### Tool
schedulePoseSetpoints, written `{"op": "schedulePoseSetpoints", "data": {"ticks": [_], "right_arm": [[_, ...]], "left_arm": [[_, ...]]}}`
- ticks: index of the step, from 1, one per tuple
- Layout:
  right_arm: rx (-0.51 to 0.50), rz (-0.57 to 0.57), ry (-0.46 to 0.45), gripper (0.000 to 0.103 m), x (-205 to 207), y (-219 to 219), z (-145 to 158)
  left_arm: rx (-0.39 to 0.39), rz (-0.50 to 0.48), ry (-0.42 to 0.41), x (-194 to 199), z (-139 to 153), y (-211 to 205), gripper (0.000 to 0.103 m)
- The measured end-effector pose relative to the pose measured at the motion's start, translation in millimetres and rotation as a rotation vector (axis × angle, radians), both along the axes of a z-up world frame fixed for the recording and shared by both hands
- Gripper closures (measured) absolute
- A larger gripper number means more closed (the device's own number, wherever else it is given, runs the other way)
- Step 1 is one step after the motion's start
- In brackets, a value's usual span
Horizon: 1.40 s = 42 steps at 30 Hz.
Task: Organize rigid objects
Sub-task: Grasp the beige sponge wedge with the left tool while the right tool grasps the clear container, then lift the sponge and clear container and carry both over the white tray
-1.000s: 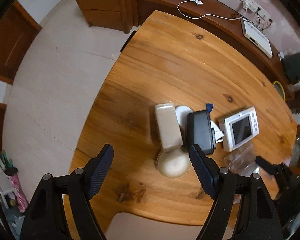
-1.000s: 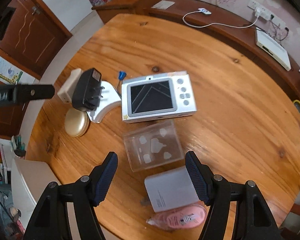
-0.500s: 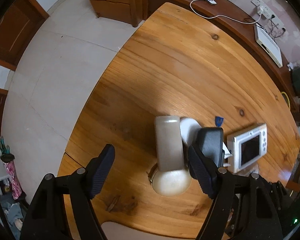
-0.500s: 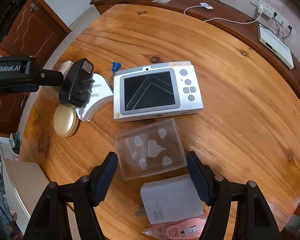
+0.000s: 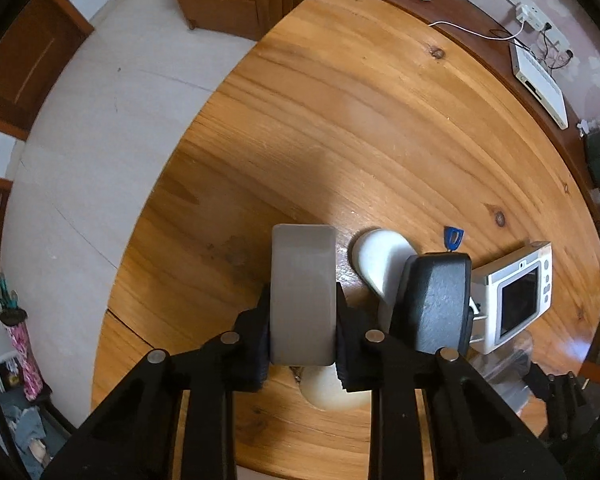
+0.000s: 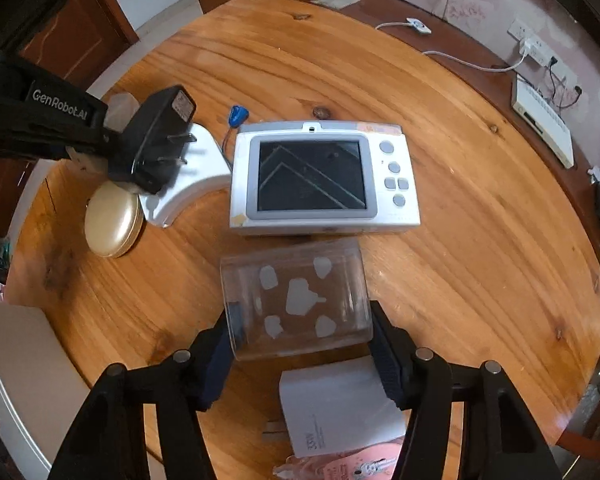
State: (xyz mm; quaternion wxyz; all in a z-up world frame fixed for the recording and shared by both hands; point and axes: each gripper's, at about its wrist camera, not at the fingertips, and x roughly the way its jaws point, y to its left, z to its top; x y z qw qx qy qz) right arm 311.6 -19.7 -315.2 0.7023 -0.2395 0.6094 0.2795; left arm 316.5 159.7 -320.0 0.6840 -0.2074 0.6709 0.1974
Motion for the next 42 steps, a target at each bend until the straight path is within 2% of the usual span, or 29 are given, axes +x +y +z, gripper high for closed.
{"op": "schedulePoseSetpoints", "data": {"ticks": [5, 9, 16, 22, 25, 30, 34, 38, 42], "right_arm": [[0.010, -0.042, -0.014, 0.042, -8.0, -10.0, 12.2], [0.041, -0.101, -0.042, 0.042, -15.3, -22.1, 35.2], [0.156, -0.232, -0.116, 0.042, -47.2, -49.5, 109.4], [0.246, -0.337, -0.193, 0.042, -106.2, -69.3, 170.3], [0.275, -0.380, -0.225, 0.042, -141.2, -73.6, 192.7], [0.323, -0.439, -0.255, 0.042, -200.7, -70.5, 219.3], [0.350, -0.478, -0.271, 0.042, -236.4, -68.4, 230.8], [0.334, -0.508, -0.279, 0.042, -268.8, -62.7, 230.8], [0.297, -0.525, -0.259, 0.042, -286.7, -57.6, 214.7]], "left_arm": [[0.027, -0.069, -0.031, -5.1, 20.0, -8.3, 0.077], [0.035, -0.151, -0.089, -13.9, 54.7, -15.7, 0.077], [0.034, -0.376, -0.217, -58.7, 141.9, -40.0, 0.077], [0.010, -0.571, -0.297, -118.1, 198.0, -65.8, 0.077], [-0.007, -0.648, -0.337, -140.4, 216.2, -74.8, 0.076], [-0.039, -0.733, -0.381, -182.1, 231.1, -84.5, 0.076], [-0.019, -0.795, -0.404, -210.3, 232.7, -90.0, 0.076], [0.020, -0.840, -0.411, -229.1, 220.9, -93.8, 0.076], [0.069, -0.866, -0.413, -247.0, 204.7, -98.0, 0.076]]}}
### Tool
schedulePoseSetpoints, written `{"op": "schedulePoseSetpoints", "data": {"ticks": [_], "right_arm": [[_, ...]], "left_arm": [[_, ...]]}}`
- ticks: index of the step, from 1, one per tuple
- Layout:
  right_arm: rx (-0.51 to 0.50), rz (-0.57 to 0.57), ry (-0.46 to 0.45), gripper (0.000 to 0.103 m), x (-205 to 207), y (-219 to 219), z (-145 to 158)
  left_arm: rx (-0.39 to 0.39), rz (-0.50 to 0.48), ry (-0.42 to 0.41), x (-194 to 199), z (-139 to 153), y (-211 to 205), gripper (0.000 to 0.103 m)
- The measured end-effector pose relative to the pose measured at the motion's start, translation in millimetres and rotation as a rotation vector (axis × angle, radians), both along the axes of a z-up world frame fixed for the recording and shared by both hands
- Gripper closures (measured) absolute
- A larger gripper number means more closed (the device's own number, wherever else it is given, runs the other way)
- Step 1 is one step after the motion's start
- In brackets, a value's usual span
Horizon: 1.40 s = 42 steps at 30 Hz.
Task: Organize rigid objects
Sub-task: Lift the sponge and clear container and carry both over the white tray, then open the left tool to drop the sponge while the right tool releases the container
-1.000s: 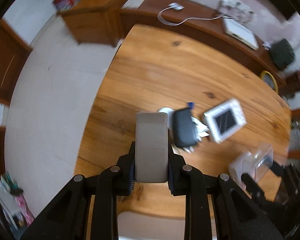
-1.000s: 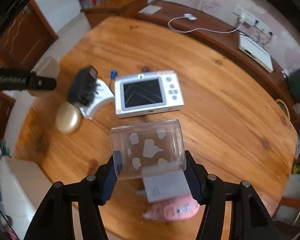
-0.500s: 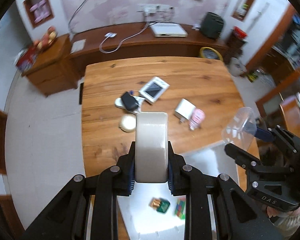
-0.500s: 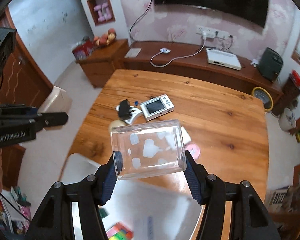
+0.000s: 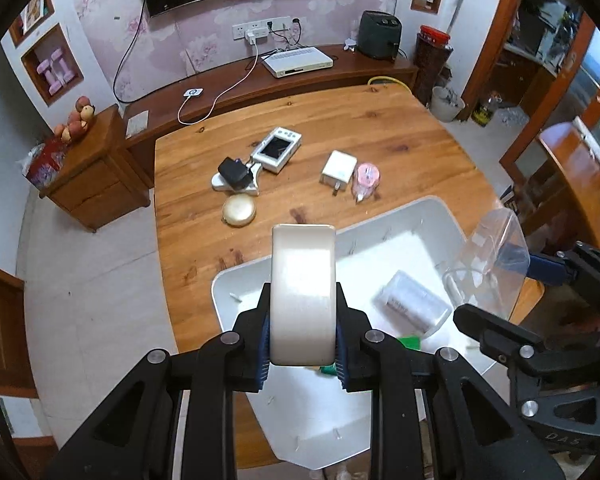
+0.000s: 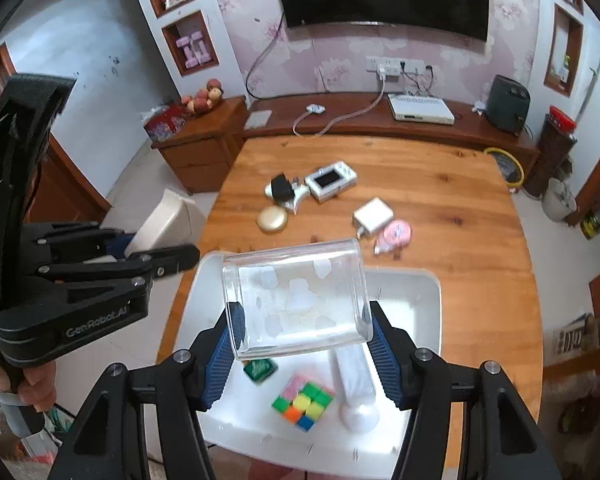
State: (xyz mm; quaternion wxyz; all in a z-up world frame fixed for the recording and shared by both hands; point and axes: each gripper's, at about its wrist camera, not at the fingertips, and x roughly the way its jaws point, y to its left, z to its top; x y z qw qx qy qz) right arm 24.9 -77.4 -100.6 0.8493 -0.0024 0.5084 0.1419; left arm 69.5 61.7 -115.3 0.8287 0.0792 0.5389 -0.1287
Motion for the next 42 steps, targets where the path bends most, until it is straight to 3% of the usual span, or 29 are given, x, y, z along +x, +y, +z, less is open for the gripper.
{"op": "schedulePoseSetpoints", "data": {"ticks": [10, 20, 38, 42], "right_arm": [[-0.105, -0.044, 0.108, 0.042, -19.8, 1.1, -56.3], [-0.204, -0.043, 0.184, 0.042, -19.6, 3.2, -97.6], [-0.260, -0.038, 0.324, 0.040, -11.0, -4.4, -135.8], [-0.263, -0.046, 0.331, 0.033, -10.5, -8.2, -136.3]], "left_arm": [[0.087, 0.001, 0.019, -19.8, -45.9, -4.9, 0.076], [0.108, 0.034, 0.128, -19.4, -87.2, -2.3, 0.076], [0.133, 0.064, 0.237, -6.3, -117.9, -3.9, 0.076], [0.138, 0.067, 0.252, -3.4, -121.4, -5.3, 0.075]]}}
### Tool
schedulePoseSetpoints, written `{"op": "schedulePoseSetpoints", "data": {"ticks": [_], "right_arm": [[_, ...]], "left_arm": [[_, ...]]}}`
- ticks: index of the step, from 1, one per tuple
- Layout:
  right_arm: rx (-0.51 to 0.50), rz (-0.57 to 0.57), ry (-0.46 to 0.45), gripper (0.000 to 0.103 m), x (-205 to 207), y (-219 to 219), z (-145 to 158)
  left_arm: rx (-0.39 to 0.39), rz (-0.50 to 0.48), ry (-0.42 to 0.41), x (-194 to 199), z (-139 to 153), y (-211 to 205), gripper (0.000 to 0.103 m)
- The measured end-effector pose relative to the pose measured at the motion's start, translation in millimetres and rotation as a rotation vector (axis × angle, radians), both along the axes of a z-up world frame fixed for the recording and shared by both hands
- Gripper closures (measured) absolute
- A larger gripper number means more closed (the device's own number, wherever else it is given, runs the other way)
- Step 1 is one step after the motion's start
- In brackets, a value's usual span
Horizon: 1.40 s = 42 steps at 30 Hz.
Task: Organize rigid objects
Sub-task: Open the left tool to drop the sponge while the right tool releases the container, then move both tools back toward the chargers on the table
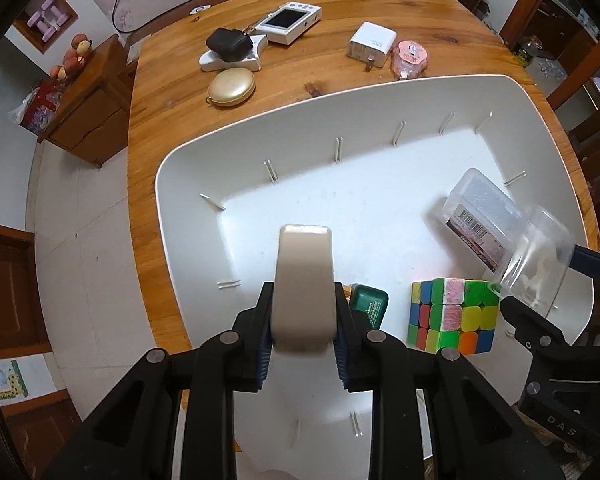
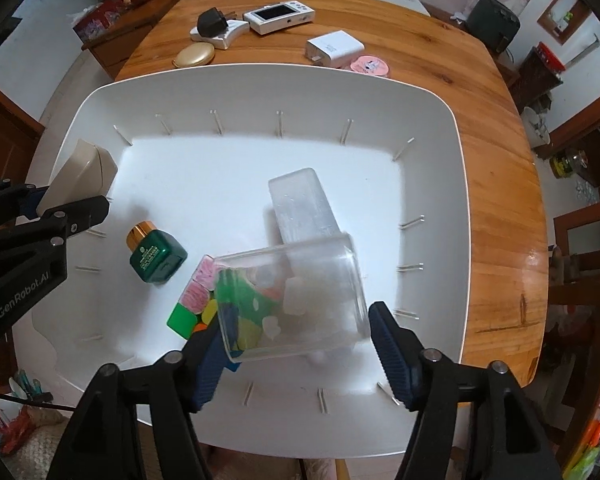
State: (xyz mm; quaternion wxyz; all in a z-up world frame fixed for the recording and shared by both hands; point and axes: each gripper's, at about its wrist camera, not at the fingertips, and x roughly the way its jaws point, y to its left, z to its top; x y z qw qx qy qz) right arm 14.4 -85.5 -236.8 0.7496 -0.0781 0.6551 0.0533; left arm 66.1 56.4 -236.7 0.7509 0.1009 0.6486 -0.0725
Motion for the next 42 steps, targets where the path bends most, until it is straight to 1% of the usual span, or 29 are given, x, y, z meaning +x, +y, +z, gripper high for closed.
{"op": "schedulePoseSetpoints", "data": {"ticks": [1, 3, 4, 5, 6, 7, 8, 9, 14, 23, 30, 36, 42], "right_arm": [[-0.002, -0.002, -0.001, 0.033, -0.1, -0.8, 0.2], [-0.001, -0.004, 0.000, 0.032, -0.4, -2.1, 0.5], [0.000, -0.004, 0.001, 0.030, -0.5, -2.3, 0.3], [-0.002, -0.003, 0.001, 0.029, -1.0, -2.9, 0.4], [-0.002, 0.000, 0.000, 0.028, -1.0, -3.1, 0.4], [-0.002, 0.002, -0.001, 0.028, -1.5, -3.0, 0.9], [-0.005, 0.004, -0.004, 0.028, -1.9, -2.8, 1.5], [-0.007, 0.005, -0.006, 0.028, -2.1, -2.8, 1.9], [-0.006, 0.002, -0.020, 0.028, -3.7, -4.5, 5.4], [-0.010, 0.005, -0.034, 0.027, -4.4, -4.2, 9.8], [-0.017, 0.006, -0.041, 0.027, -4.8, -2.3, 11.8], [-0.020, -0.004, -0.062, 0.028, -4.3, -3.9, 16.4], [-0.009, -0.025, -0.104, 0.027, -0.8, -8.9, 27.0]], "left_arm": [[-0.001, 0.002, 0.002, 0.8, -0.3, 0.2, 0.073], [-0.007, 0.008, 0.005, 2.0, -0.5, 0.3, 0.059], [-0.010, 0.011, 0.006, 2.7, -0.3, 0.3, 0.056], [-0.014, 0.012, 0.006, 2.9, 0.2, 0.2, 0.051], [-0.017, 0.013, 0.006, 3.2, 0.7, 0.0, 0.042], [-0.017, 0.015, 0.006, 3.4, 1.3, -0.2, 0.037], [-0.015, 0.016, 0.003, 3.7, 1.7, -0.6, 0.028], [-0.013, 0.017, 0.000, 4.0, 2.2, -1.0, 0.023], [0.004, 0.019, -0.012, 3.8, 5.4, -2.0, 0.023], [0.002, 0.011, -0.035, 1.0, 15.4, -3.4, 0.023], [-0.011, 0.025, -0.050, 0.4, 23.6, 0.2, 0.023], [-0.040, 0.029, -0.086, 1.7, 40.9, 2.5, 0.023], [-0.071, 0.047, -0.131, 7.9, 60.9, 7.2, 0.023]]}}
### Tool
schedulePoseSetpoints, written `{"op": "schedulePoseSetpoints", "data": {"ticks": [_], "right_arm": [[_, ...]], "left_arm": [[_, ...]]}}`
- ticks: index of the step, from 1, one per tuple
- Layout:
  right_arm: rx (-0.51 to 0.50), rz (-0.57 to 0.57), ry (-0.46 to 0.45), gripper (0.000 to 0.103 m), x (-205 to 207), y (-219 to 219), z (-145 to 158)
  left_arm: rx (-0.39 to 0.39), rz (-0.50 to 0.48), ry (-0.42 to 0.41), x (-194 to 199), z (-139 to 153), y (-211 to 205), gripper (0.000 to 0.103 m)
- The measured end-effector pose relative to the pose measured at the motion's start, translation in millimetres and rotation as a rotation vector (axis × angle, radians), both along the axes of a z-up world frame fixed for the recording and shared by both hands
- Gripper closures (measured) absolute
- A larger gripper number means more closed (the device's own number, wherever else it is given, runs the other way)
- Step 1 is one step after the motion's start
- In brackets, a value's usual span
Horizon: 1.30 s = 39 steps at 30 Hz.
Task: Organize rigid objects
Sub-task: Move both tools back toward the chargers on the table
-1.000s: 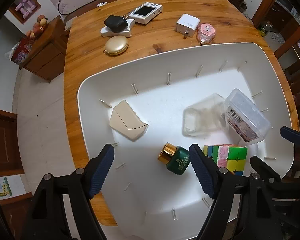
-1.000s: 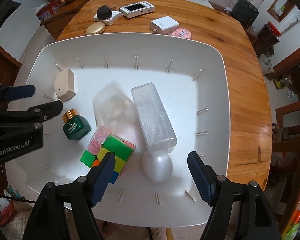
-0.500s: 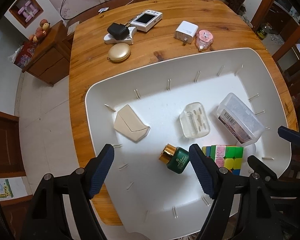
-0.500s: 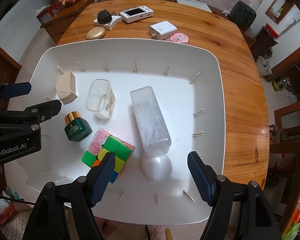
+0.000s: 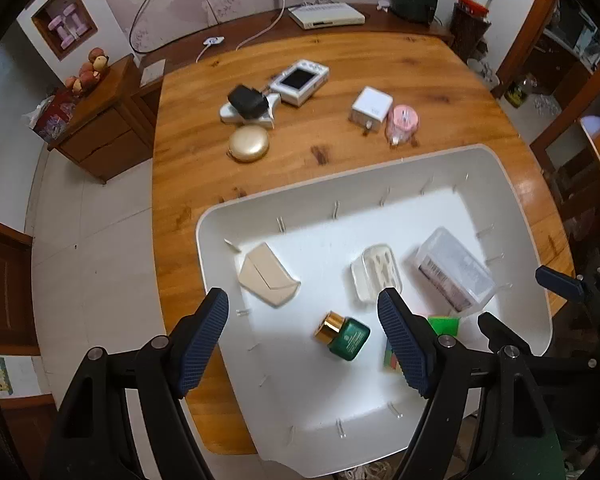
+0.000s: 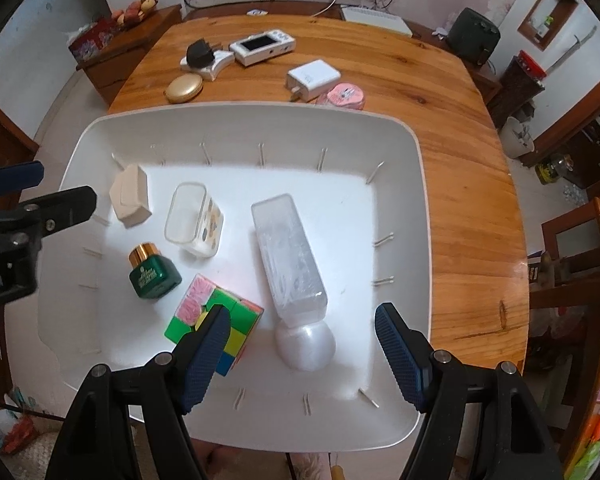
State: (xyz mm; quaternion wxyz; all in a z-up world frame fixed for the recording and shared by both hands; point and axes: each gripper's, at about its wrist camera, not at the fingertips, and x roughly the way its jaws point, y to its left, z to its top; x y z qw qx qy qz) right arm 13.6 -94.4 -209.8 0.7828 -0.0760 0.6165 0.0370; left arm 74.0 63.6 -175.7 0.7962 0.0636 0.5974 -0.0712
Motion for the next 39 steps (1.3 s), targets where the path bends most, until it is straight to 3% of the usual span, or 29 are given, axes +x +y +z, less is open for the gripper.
{"op": "schedulePoseSetpoints", "data": {"ticks": [23, 39], "right_arm": [[0.106, -0.048, -0.151, 0.028, 39.2, -33.5, 59.3], [0.146, -0.057, -0.165, 0.027, 99.1, -58.6, 62.0]], "left_arm": [[-0.024, 0.091, -0.169, 54.0, 71.3, 13.8, 0.023], [0.008, 0.161, -0.206, 115.2, 83.9, 17.9, 0.022]]}}
